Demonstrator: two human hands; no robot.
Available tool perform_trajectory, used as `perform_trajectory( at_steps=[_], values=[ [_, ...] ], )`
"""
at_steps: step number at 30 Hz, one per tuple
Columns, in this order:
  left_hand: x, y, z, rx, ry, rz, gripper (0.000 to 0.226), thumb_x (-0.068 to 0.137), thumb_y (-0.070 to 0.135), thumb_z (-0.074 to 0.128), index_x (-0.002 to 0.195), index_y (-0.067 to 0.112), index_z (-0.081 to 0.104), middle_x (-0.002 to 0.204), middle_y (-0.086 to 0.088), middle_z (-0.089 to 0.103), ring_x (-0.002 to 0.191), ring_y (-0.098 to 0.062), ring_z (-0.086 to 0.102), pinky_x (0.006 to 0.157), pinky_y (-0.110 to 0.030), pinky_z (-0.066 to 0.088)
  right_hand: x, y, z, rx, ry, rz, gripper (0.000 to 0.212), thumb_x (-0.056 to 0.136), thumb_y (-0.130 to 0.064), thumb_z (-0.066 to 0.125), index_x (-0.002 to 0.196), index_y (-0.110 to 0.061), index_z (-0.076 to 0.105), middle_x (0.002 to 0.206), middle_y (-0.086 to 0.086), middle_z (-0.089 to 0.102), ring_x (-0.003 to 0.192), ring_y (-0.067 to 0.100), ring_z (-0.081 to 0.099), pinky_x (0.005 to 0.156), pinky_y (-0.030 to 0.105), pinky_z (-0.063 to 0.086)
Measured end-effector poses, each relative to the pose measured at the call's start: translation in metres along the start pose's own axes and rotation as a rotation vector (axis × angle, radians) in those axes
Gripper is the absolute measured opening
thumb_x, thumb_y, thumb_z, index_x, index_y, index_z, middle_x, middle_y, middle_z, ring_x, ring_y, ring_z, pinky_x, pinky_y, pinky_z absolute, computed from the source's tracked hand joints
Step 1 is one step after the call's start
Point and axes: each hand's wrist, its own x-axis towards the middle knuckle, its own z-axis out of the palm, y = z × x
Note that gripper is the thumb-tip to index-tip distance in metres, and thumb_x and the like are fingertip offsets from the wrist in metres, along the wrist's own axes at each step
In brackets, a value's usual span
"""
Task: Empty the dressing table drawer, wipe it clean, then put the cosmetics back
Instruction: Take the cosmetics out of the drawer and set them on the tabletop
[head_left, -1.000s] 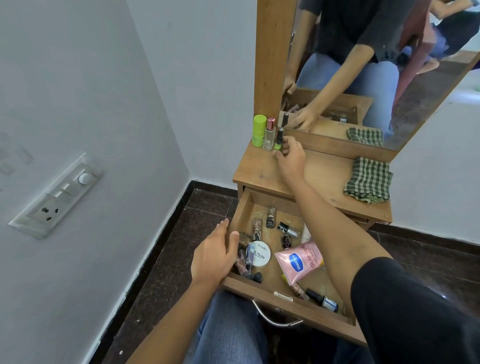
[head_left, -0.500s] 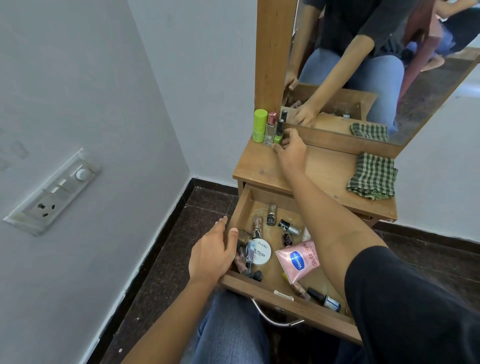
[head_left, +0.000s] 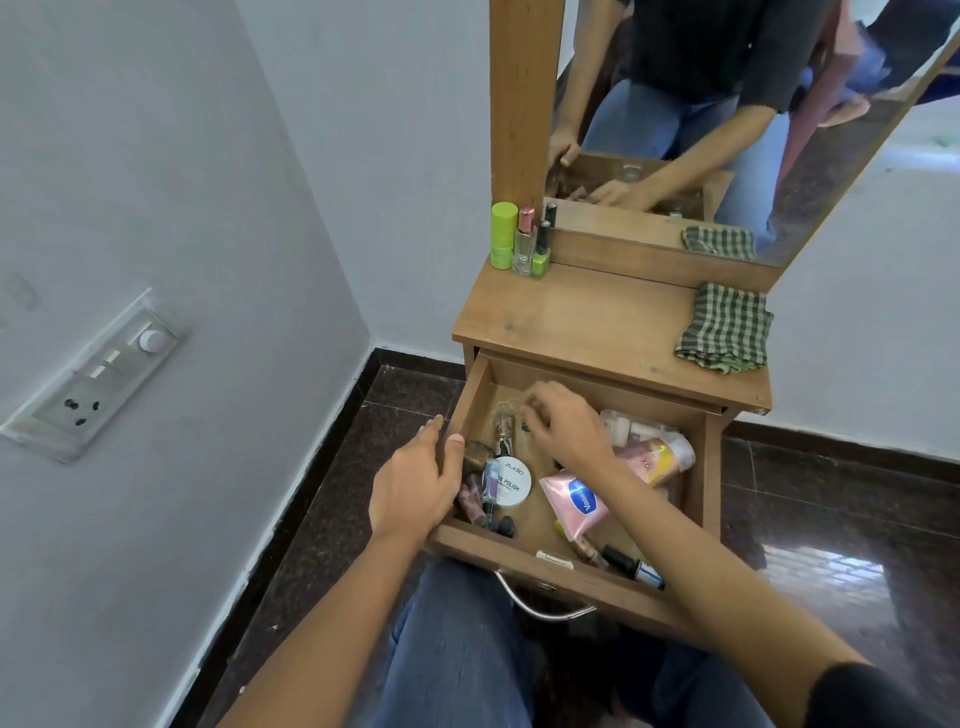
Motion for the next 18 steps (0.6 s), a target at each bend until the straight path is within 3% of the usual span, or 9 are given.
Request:
perform_trajectory(
  at_steps=[3,5,10,15,18],
  values=[
    [-0.001,-0.001,0.000,-0.011,0.002,-0.003,0.050,0.100,0.047,0.036,0.143,0.023,0.045,0.128,-0.005,0.063,0.112,-0.025,0.061,0.088,-0.037,0.047,0.000,0.007,0.008,-0.202,-0.163,0.280,0.040,0.087,-0.032,0.064,0.118,-0.009,0.054,0.111,0.013,0.059,0.109,0.033,0.053,0.085,0.038,0.046],
    [-0.001,-0.001,0.001,-0.014,0.001,0.000,0.051,0.100,0.047,0.036,0.143,0.022,0.045,0.127,-0.005,0.063,0.111,-0.025,0.061,0.088,-0.038,0.048,0.003,0.002,0.012,-0.316,-0.202,0.324,0.051,0.088,-0.041,0.061,0.122,-0.005,0.050,0.118,0.015,0.058,0.118,0.033,0.047,0.089,0.038,0.044],
    [0.000,-0.001,0.001,-0.014,0.005,-0.003,0.051,0.099,0.048,0.035,0.143,0.023,0.045,0.128,-0.005,0.063,0.113,-0.025,0.061,0.090,-0.040,0.048,0.010,-0.011,0.020,-0.396,-0.152,0.365,0.050,0.087,-0.048,0.058,0.112,-0.005,0.058,0.111,0.011,0.062,0.117,0.030,0.047,0.080,0.034,0.046],
    [0.001,-0.002,0.001,-0.018,0.004,-0.008,0.052,0.099,0.049,0.034,0.143,0.024,0.045,0.128,-0.005,0.063,0.112,-0.024,0.062,0.090,-0.040,0.049,0.012,-0.019,0.023,-0.410,-0.139,0.431,0.039,0.087,-0.035,0.063,0.109,-0.004,0.057,0.105,0.012,0.066,0.114,0.032,0.050,0.079,0.034,0.047],
    [0.000,-0.002,0.000,-0.019,0.007,0.002,0.052,0.099,0.049,0.034,0.143,0.023,0.045,0.129,-0.004,0.063,0.112,-0.023,0.061,0.090,-0.039,0.049,0.011,-0.024,0.018,-0.471,-0.093,0.369,0.031,0.088,-0.023,0.059,0.113,-0.005,0.053,0.111,0.013,0.064,0.109,0.032,0.053,0.078,0.035,0.047]
  ],
)
